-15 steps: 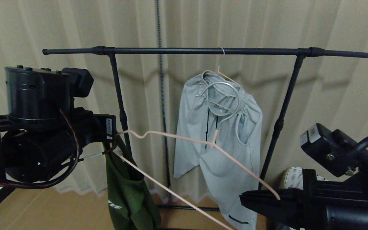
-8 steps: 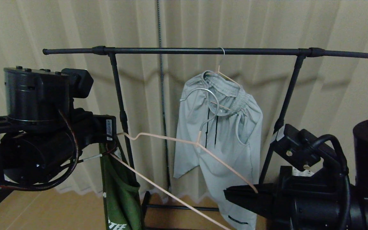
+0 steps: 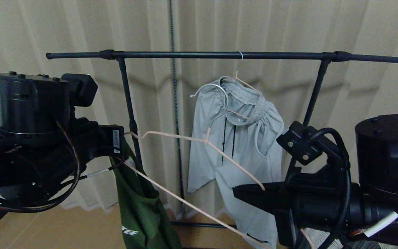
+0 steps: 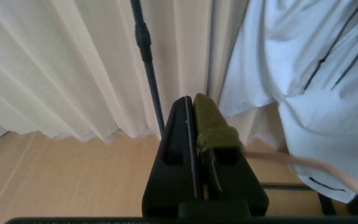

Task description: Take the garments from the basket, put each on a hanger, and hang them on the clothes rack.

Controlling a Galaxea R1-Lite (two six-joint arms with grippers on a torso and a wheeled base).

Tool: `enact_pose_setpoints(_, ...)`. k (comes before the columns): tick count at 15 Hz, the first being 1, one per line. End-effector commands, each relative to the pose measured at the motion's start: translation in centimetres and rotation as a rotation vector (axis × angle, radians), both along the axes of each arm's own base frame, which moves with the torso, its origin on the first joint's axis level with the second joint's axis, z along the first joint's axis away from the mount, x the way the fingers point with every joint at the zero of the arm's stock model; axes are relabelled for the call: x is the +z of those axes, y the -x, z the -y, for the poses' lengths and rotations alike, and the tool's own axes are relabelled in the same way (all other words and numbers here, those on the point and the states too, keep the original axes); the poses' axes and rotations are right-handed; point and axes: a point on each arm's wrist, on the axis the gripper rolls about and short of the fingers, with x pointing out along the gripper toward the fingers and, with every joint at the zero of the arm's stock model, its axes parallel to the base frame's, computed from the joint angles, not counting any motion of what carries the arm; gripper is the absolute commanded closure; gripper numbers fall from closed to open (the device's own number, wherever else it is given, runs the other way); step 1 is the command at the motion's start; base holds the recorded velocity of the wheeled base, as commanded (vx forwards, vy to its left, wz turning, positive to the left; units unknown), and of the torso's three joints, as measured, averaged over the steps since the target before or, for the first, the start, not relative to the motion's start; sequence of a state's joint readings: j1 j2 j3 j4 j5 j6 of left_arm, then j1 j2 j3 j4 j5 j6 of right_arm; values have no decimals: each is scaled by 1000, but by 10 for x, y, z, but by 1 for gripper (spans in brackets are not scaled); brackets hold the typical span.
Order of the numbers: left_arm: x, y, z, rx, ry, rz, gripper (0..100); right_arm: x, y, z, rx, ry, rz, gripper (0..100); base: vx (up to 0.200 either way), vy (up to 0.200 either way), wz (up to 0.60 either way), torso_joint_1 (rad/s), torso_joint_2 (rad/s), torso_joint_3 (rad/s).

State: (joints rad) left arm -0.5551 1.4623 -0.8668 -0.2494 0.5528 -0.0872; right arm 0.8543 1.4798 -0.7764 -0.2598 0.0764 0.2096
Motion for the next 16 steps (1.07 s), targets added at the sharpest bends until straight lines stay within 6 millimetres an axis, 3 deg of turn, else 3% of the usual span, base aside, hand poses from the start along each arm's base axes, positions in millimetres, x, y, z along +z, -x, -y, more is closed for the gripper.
enact_pose_setpoints(1, 5, 4, -2, 10, 7, 18, 100, -15, -16, -17, -35, 18, -1, 100, 0, 0, 0, 0, 0, 0)
enact_pose_setpoints(8, 11, 12, -8, 50, 7, 38, 100, -22, -47, -58, -70, 8, -24, 100, 0, 0, 0, 0, 0, 0)
enact_pose_setpoints(16, 24, 34, -6, -7, 47, 87, 100, -31, -55, -97, -48, 0, -37, 100, 0, 0, 0, 0, 0, 0)
